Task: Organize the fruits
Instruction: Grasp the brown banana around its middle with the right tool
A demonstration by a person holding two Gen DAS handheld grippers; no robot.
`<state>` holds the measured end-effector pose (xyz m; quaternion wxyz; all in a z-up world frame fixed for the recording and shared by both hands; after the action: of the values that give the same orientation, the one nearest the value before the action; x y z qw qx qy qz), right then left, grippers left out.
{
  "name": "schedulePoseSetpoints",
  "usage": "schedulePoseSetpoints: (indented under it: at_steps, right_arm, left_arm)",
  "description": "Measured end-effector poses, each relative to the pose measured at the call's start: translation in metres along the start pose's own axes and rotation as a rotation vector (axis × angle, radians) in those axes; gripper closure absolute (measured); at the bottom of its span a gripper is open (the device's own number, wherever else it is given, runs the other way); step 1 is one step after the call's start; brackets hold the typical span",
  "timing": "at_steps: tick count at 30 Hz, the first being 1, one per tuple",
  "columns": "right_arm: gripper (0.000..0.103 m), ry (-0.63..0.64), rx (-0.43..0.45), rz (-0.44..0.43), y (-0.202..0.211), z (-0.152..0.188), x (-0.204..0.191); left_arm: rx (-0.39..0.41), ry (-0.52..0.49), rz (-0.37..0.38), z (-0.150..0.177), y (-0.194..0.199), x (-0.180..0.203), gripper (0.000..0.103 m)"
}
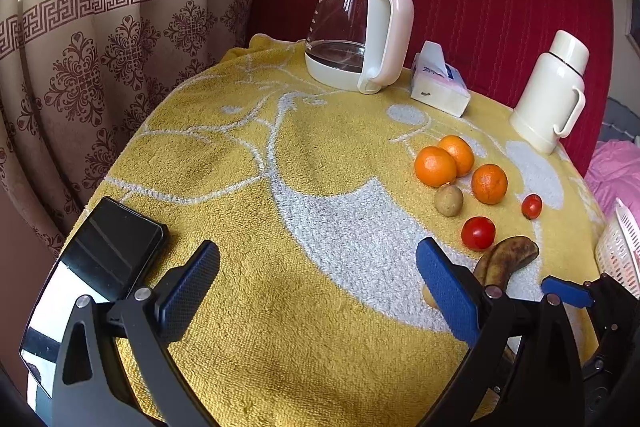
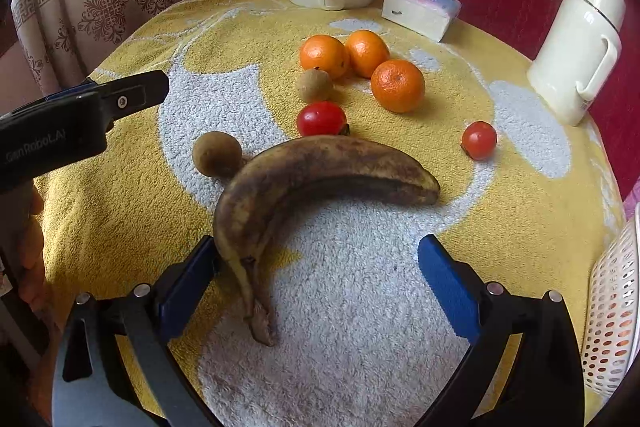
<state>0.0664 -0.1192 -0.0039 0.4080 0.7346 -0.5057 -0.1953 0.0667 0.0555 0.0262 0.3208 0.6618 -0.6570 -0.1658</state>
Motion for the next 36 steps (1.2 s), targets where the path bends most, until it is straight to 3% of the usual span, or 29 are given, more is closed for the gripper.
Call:
schedulePoseSetpoints:
  at_steps: [7,16,19,24,29,33,36]
  right_arm:
    - [0.003,-0.056,-0.01,0.026,0.011,0.018,0.023]
    - [0.003,-0.212,-0.014,0.105,0.029,0.048,0.085]
    - [0.003,-0.273,0.026,0.064,0.038,0.052,0.099]
    - [0.003,-0.212,0.129,-0.013,0.052,0.032,0.078]
    - [0.003,-0.098,0.157,-0.081,0.041,0.006,0.04]
    - [0.023,-0.064,0.132,-0.12,0.024,-0.007,0.025]
    - [0.032,-0.055,0.098,-0.116,0.01,-0.013,0.023]
  left_arm:
    - [-0.003,0.001,0.002,0.0,0.0,-0.001,0.005]
    - [-0.007,-0.011,0.005,0.003,0.0,0.002,0.005]
    - [-0.01,-0.012,0.006,0.004,-0.001,0.002,0.005]
    - [-0.013,-0.018,0.008,0.004,-0.001,0.003,0.005]
    - [-0.015,-0.001,0.011,0.004,-0.002,0.001,0.005]
    - [-0.02,0.019,0.012,0.003,-0.003,-0.004,0.005]
    - [-0.02,0.029,0.013,0.003,-0.003,-0.006,0.005]
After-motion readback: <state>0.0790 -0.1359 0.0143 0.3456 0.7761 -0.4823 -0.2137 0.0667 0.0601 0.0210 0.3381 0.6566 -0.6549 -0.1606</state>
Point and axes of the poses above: each gripper's, at about its wrist camera, not at the fingertips, and y roughly against the way its jaws point, x to its right, z to its underside, the point moved 1 cm from there along -y, roughly the way its jaws point, and after that the axes turned 6 degrees about y, right-handed, at the moved point
